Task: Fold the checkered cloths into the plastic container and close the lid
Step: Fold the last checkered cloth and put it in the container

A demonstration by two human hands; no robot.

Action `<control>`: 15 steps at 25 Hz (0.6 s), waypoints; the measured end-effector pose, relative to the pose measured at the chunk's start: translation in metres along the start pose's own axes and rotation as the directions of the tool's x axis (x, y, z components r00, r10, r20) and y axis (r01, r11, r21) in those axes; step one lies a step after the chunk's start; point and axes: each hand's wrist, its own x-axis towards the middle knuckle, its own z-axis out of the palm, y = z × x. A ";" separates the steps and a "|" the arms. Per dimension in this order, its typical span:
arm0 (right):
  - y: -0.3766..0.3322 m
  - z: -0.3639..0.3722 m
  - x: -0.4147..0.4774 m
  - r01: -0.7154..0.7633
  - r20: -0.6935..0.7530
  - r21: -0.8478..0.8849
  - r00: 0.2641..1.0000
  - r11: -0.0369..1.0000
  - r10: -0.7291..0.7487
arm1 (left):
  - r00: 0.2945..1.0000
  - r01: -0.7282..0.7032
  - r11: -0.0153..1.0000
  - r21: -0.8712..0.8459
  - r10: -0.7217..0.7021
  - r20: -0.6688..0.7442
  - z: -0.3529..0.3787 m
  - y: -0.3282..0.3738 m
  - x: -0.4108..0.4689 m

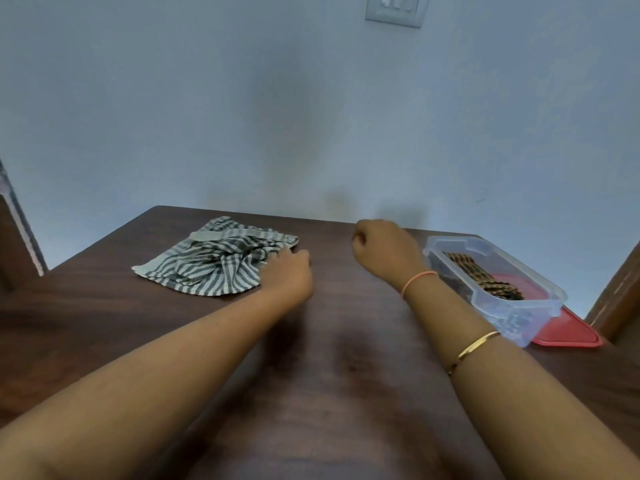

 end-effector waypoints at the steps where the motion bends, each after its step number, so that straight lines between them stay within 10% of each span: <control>1: -0.013 0.009 -0.001 0.020 0.030 0.027 0.999 0.999 -0.021 | 0.999 0.051 0.997 0.058 -0.051 -0.001 -0.001 -0.018 0.001; 8: -0.077 0.059 -0.004 0.108 0.281 0.243 0.943 0.964 -0.177 | 0.991 -0.065 0.965 0.252 0.092 -0.099 0.004 -0.096 -0.005; 15: -0.089 0.055 -0.003 0.057 0.269 0.332 0.951 0.941 -0.153 | 0.854 -0.410 0.885 -0.223 0.286 -0.435 -0.020 -0.081 -0.024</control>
